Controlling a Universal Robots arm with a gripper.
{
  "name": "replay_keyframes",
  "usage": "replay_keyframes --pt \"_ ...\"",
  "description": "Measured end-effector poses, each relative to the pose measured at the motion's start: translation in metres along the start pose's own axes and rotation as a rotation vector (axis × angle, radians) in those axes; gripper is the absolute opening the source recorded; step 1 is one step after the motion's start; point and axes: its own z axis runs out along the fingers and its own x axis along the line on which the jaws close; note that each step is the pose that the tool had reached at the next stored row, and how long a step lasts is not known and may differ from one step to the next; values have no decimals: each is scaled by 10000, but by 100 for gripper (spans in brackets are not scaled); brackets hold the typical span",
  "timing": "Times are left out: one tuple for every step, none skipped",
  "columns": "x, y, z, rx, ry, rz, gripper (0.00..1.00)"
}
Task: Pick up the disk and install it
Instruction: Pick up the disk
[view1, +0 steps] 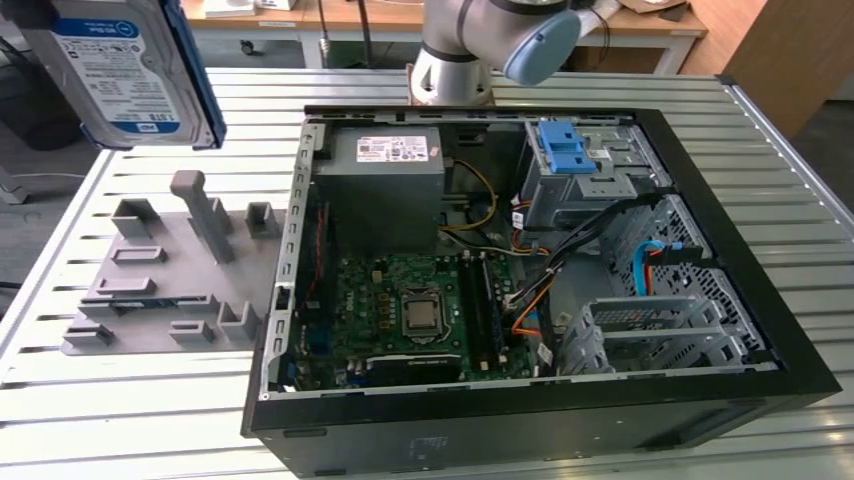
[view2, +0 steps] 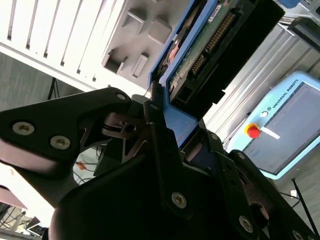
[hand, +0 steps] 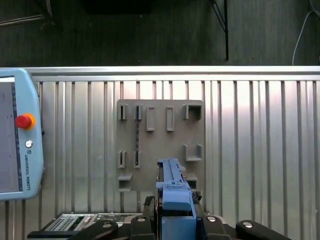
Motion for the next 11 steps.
replay_keyframes --pt "6 -29 -1 -3 1 0 36" --pt "12 -55 -1 -5 0 0 36" --pt "18 -82 -2 -9 1 0 36" --pt "24 -109 -2 -12 0 0 36" --pt "29 -136 -3 -15 0 1 36" --pt "35 -164 -3 -17 0 1 36" --pt "40 -192 -4 -22 1 0 36" --pt "46 -223 -5 -27 1 0 36" --pt "50 -250 -5 -30 1 1 36" --pt "56 -280 -6 -34 1 1 36" --pt "60 -309 -6 -38 1 1 36"
